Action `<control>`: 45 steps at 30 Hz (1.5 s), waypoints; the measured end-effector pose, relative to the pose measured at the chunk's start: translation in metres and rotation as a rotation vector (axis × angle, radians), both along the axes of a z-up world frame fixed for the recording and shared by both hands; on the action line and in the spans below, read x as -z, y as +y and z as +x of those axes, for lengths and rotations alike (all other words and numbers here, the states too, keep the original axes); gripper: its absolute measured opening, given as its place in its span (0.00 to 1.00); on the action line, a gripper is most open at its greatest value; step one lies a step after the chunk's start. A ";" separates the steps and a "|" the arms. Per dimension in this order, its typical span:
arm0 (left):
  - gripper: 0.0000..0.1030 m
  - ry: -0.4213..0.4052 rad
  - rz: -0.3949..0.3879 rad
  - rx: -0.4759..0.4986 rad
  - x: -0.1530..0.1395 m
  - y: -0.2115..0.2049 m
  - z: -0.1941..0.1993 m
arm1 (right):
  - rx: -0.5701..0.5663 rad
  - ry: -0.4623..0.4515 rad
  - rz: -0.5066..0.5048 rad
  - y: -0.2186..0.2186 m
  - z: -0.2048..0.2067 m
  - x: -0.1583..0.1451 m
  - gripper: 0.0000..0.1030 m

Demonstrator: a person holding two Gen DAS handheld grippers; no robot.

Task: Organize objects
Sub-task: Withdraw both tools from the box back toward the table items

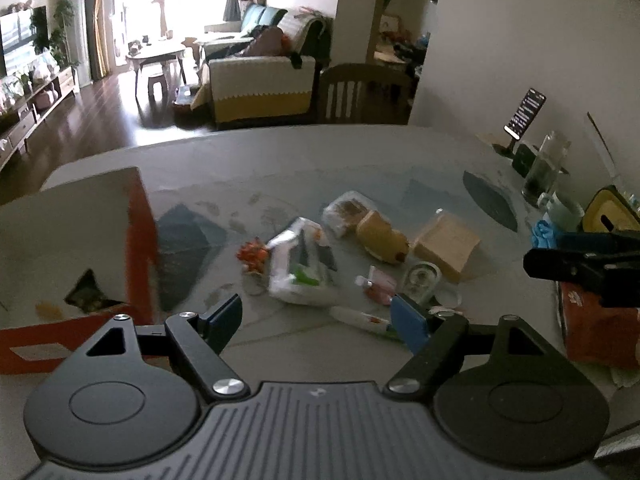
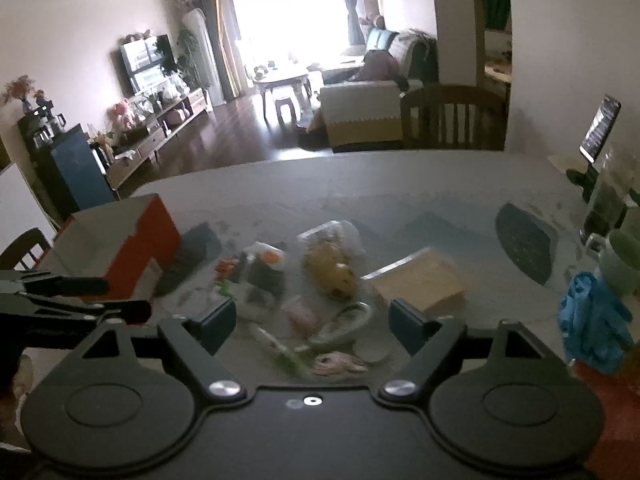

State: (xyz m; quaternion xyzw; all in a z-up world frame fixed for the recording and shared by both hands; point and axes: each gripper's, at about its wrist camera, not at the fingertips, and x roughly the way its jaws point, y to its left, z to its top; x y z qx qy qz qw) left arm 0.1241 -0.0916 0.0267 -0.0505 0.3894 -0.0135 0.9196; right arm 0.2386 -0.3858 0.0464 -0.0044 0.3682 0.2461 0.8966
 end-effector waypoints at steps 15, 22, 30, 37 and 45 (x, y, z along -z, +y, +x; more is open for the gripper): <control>1.00 0.126 0.045 -0.012 0.064 -0.060 0.055 | 0.020 0.065 -0.078 -0.044 0.067 0.052 0.81; 1.00 0.174 0.078 -0.060 0.098 -0.074 0.079 | -0.046 0.093 -0.125 -0.037 0.074 0.072 0.81; 1.00 0.238 0.112 -0.138 0.126 -0.079 0.100 | -0.084 0.123 -0.168 -0.031 0.083 0.094 0.81; 1.00 0.271 0.128 -0.125 0.136 -0.088 0.106 | -0.089 0.156 -0.190 -0.021 0.096 0.115 0.81; 1.00 0.280 0.154 -0.067 0.141 -0.083 0.092 | -0.118 0.184 -0.203 -0.008 0.103 0.132 0.81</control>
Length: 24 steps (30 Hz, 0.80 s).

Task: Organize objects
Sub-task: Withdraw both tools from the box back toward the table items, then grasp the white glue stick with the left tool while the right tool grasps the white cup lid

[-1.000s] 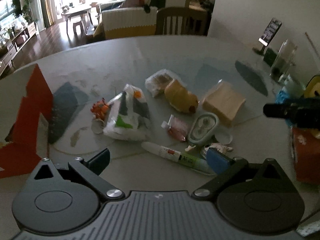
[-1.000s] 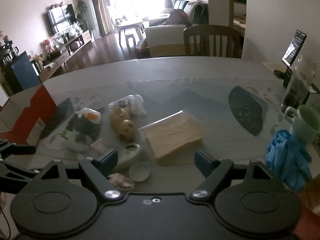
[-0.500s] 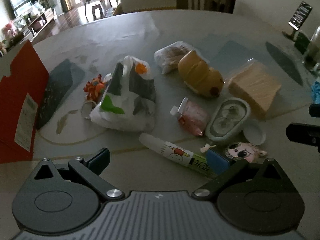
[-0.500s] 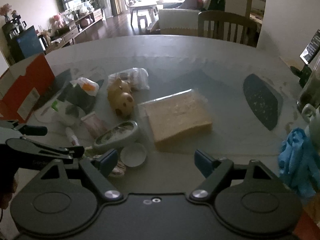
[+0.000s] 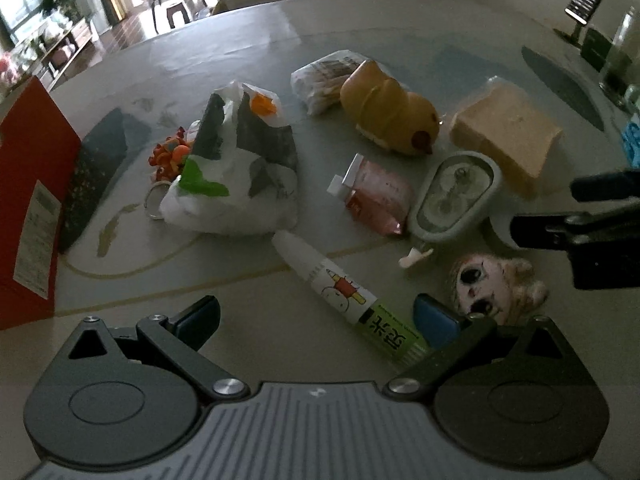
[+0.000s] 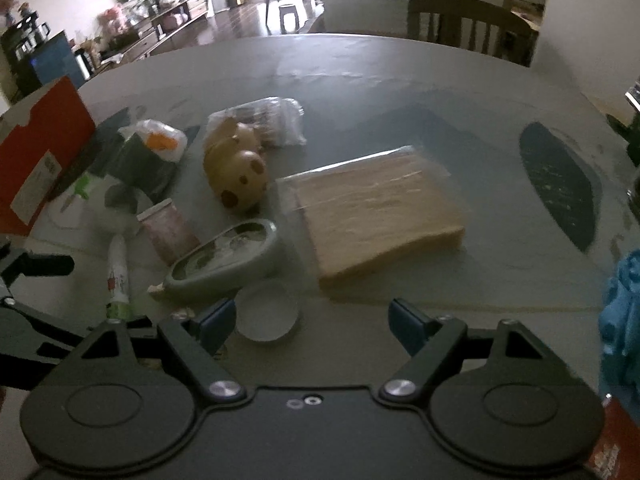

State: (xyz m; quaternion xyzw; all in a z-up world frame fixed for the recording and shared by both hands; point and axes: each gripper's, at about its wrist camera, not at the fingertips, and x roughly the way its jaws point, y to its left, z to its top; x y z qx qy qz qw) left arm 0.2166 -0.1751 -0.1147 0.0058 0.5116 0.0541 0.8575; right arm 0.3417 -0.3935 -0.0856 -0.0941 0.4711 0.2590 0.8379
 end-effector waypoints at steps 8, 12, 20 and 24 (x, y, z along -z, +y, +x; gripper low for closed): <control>1.00 0.004 -0.024 -0.047 0.000 0.023 -0.013 | -0.028 0.000 -0.027 0.015 -0.002 0.010 0.79; 1.00 0.001 -0.026 -0.094 0.001 0.034 -0.017 | -0.051 -0.023 -0.051 0.022 -0.007 0.012 0.78; 0.87 -0.004 -0.040 -0.100 -0.002 0.035 -0.022 | -0.099 -0.062 -0.063 0.029 -0.016 0.010 0.49; 0.60 -0.011 -0.062 -0.063 -0.007 0.031 -0.025 | -0.098 -0.059 -0.065 0.029 -0.018 0.009 0.39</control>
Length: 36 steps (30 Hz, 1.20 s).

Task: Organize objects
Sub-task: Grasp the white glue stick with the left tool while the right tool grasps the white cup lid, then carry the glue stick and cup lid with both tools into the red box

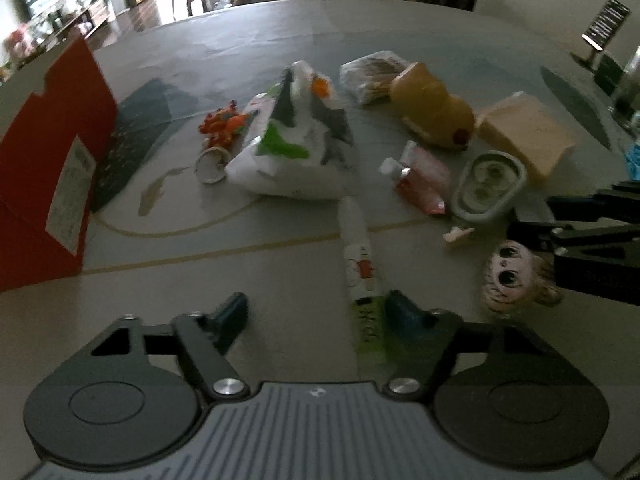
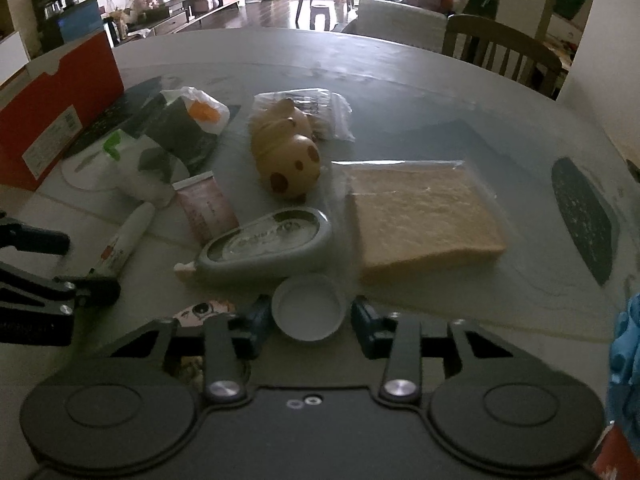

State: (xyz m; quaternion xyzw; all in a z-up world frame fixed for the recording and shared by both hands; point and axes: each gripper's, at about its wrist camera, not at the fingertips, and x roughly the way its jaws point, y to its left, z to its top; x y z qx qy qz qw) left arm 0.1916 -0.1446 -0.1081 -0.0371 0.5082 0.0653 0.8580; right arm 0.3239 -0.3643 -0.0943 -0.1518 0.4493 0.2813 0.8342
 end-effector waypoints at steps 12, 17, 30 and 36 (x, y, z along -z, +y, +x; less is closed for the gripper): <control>0.16 -0.019 -0.102 0.013 -0.008 0.004 -0.010 | 0.061 0.025 0.044 -0.023 -0.019 -0.022 0.37; 0.16 -0.059 -0.153 0.022 -0.023 0.010 -0.023 | 0.077 0.020 0.079 -0.027 -0.036 -0.043 0.37; 0.16 -0.168 -0.220 0.032 -0.059 0.045 -0.057 | 0.112 -0.015 0.166 -0.011 -0.067 -0.081 0.37; 0.16 -0.192 -0.231 0.043 -0.067 0.067 -0.070 | 0.108 -0.042 0.186 0.013 -0.082 -0.091 0.37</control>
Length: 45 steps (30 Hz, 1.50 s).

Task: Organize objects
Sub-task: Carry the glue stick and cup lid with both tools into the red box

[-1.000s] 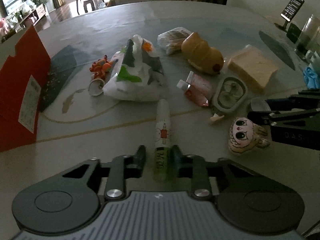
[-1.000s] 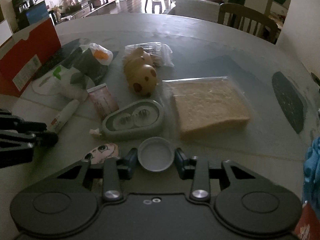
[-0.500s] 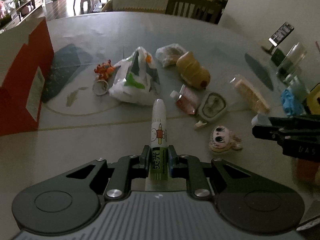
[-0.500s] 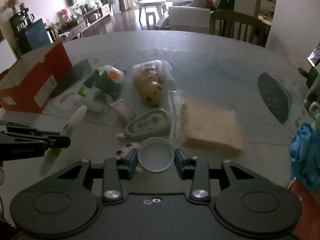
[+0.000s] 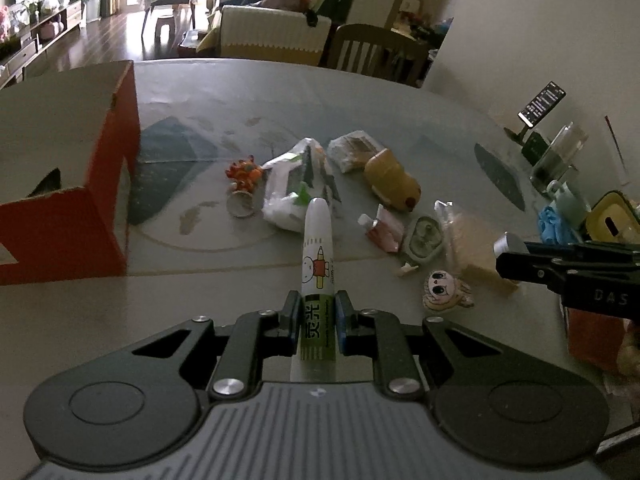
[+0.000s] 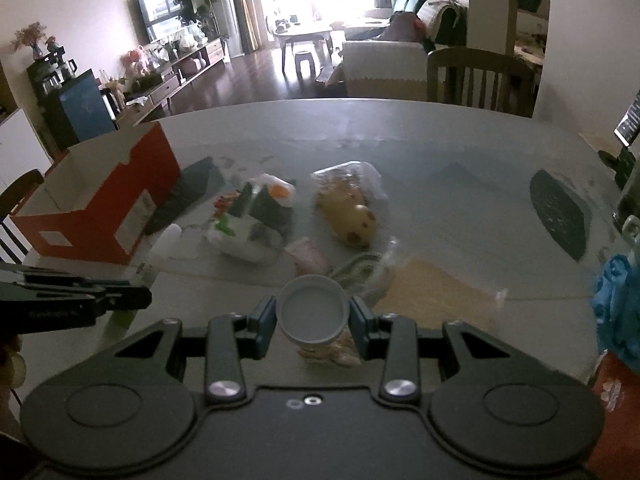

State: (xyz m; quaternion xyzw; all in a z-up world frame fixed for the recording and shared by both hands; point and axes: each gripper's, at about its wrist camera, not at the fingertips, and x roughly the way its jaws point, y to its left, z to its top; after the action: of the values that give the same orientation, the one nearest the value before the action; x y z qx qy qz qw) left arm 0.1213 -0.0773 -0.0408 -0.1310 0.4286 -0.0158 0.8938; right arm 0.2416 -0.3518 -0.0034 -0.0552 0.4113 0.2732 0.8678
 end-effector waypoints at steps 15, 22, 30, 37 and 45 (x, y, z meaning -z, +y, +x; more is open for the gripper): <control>0.16 -0.108 0.002 -0.001 -0.055 0.080 -0.028 | -0.058 -0.155 0.002 0.108 -0.036 -0.055 0.37; 0.16 -0.158 0.029 -0.013 -0.075 0.123 -0.038 | -0.094 -0.223 0.041 0.167 -0.039 -0.076 0.37; 0.16 -0.184 0.039 -0.046 -0.087 0.174 -0.047 | -0.164 -0.265 0.072 0.238 -0.039 -0.091 0.37; 0.16 -0.200 0.063 -0.103 -0.094 0.219 -0.050 | -0.229 -0.255 0.073 0.289 -0.032 -0.088 0.37; 0.16 -0.162 0.100 -0.161 -0.086 0.261 -0.043 | -0.258 -0.238 0.023 0.332 -0.024 -0.069 0.37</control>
State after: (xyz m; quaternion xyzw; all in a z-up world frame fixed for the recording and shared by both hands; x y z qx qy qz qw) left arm 0.0780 0.1839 0.0457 -0.1185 0.3435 0.0668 0.9293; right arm 0.2173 -0.0202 0.0653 -0.1297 0.2919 0.3783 0.8688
